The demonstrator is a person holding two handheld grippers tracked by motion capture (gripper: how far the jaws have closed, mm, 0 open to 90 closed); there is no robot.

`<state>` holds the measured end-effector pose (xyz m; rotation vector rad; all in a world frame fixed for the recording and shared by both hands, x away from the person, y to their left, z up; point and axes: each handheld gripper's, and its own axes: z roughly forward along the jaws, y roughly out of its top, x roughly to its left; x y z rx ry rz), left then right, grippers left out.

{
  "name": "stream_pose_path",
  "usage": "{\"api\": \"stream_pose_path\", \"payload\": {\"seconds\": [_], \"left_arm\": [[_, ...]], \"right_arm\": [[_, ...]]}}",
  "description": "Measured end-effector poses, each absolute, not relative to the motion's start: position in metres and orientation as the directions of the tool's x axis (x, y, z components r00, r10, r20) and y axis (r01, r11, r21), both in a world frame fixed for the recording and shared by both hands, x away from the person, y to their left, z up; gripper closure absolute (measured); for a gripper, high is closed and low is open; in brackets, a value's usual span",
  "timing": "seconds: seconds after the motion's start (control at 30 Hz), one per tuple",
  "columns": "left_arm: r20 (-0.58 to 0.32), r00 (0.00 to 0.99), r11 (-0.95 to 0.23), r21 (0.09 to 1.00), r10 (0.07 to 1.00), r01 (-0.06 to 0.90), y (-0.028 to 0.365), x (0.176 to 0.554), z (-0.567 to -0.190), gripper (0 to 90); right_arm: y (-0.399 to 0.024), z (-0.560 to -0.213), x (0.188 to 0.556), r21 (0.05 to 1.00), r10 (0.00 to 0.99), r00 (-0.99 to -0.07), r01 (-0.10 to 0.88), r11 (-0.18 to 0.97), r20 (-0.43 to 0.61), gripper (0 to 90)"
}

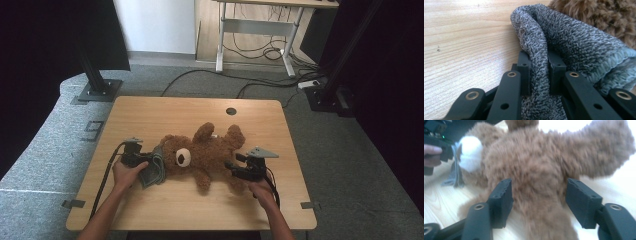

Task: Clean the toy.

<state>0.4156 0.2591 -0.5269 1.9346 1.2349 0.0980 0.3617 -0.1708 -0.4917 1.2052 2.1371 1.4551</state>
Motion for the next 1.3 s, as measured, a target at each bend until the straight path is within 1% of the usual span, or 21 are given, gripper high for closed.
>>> {"api": "stream_pose_path", "payload": {"seconds": [0.17, 0.23, 0.37, 0.7, 0.9, 1.03, 1.23, 1.3], "left_arm": [[-0.344, 0.518, -0.181, 0.671, 0.784, 0.719, 0.259, 0.416, -0.527, 74.8], [-0.344, 0.518, -0.181, 0.671, 0.783, 0.719, 0.259, 0.416, -0.527, 74.8], [-0.343, 0.521, -0.183, 0.672, 0.782, 0.718, 0.259, 0.416, -0.527, 74.8], [-0.344, 0.521, -0.183, 0.671, 0.781, 0.718, 0.26, 0.416, -0.527, 74.8], [-0.345, 0.52, -0.181, 0.673, 0.782, 0.717, 0.259, 0.416, -0.527, 74.9], [-0.347, 0.519, -0.179, 0.672, 0.781, 0.718, 0.259, 0.416, -0.527, 74.9], [-0.348, 0.517, -0.174, 0.675, 0.782, 0.717, 0.259, 0.416, -0.527, 74.8], [-0.347, 0.518, -0.174, 0.677, 0.782, 0.715, 0.26, 0.415, -0.526, 74.9]], "right_arm": [[-0.154, -0.471, 0.383, 0.876, 0.752, -0.637, 0.447, 0.181, 0.17, 34.4], [-0.146, -0.464, 0.392, 0.874, 0.747, -0.642, 0.449, 0.187, 0.171, 34.2], [-0.13, -0.456, 0.408, 0.87, 0.735, -0.66, 0.444, 0.216, 0.155, 33.4], [-0.095, -0.457, 0.441, 0.843, 0.712, -0.684, 0.469, 0.264, 0.157, 31.8], [-0.081, -0.461, 0.455, 0.821, 0.724, -0.669, 0.502, 0.273, 0.168, 31.9], [-0.079, -0.466, 0.461, 0.814, 0.736, -0.652, 0.518, 0.261, 0.179, 40.6], [-0.078, -0.468, 0.464, 0.82, 0.725, -0.668, 0.503, 0.274, 0.168, 55.4], [-0.078, -0.469, 0.464, 0.822, 0.722, -0.672, 0.499, 0.276, 0.165, 58.6]]}}
